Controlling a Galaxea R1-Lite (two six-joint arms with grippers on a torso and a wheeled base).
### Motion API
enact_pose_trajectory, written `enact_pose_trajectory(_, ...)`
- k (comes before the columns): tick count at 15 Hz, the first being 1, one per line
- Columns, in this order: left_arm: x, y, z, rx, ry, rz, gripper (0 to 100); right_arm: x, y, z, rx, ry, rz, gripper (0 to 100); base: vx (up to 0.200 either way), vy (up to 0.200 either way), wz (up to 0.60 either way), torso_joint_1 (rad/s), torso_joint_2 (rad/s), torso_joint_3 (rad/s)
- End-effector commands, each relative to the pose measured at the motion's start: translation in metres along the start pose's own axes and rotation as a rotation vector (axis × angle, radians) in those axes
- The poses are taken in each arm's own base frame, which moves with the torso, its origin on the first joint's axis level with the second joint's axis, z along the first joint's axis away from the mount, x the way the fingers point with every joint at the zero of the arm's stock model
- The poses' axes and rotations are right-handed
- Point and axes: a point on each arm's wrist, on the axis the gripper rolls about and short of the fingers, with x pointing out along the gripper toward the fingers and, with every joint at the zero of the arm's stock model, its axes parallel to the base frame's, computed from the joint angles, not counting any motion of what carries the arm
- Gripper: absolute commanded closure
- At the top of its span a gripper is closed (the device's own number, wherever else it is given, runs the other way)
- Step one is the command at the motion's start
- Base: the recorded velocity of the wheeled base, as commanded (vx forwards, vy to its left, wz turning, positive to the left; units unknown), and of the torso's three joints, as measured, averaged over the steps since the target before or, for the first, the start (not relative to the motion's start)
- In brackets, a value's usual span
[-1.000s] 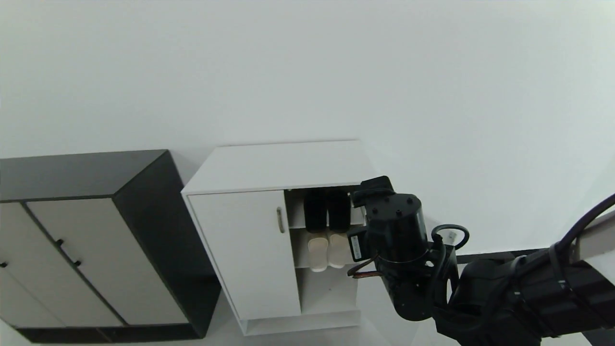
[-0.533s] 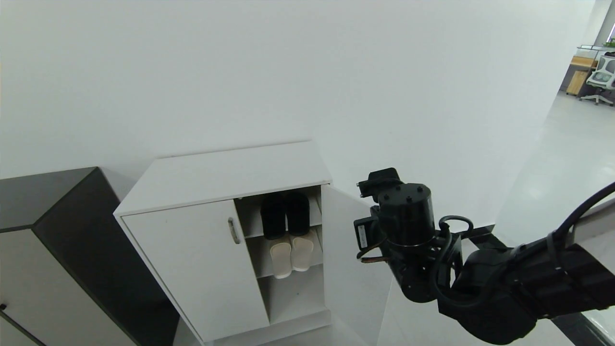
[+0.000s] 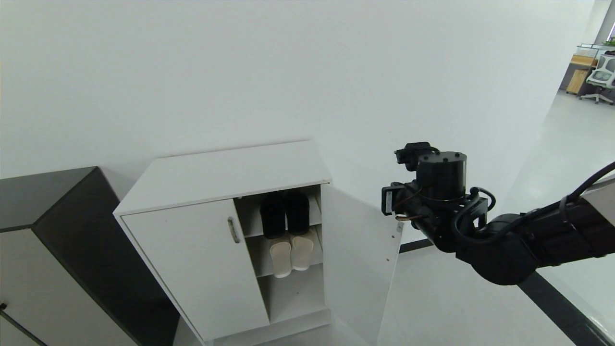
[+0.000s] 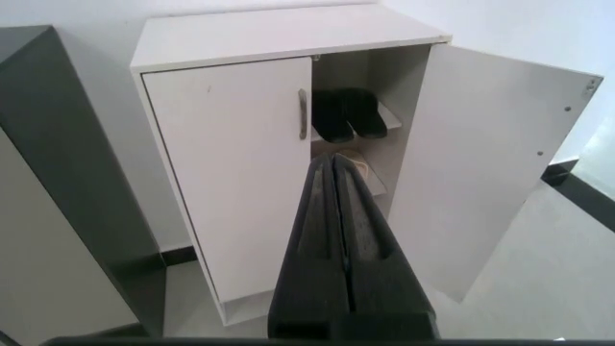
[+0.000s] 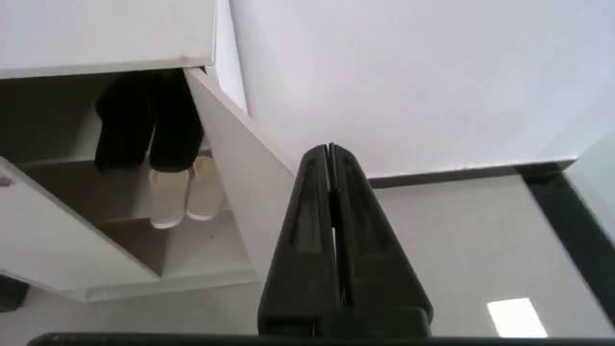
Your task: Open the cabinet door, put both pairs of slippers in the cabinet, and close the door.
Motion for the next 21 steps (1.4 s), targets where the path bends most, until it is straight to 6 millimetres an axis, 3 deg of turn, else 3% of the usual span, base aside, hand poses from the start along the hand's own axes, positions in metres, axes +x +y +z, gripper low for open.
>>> enact_pose_trajectory(1,0.0,0.0,0.0,0.0,0.0,0.001,100,0.012,-0.008,0.002,0.025,0.017,-0.022,100,-0.2,0.0,0.0,0.022,0.01,-0.007)
enact_pose_trajectory(6,0.0,0.0,0.0,0.0,0.0,0.001,100,0.055,-0.03,-0.002,0.091,0.045,-0.079,100,0.0,0.0,0.0,0.0,0.0,0.0)
enact_pose_trajectory(10,0.0,0.0,0.0,0.0,0.0,0.001,100,0.086,-0.034,-0.026,0.084,0.079,-0.101,100,0.0,0.0,0.0,0.0,0.0,0.0)
enact_pose_trajectory(21,0.0,0.0,0.0,0.0,0.0,0.001,100,0.107,-0.03,-0.057,0.058,0.134,-0.11,100,0.0,0.0,0.0,0.0,0.0,0.0)
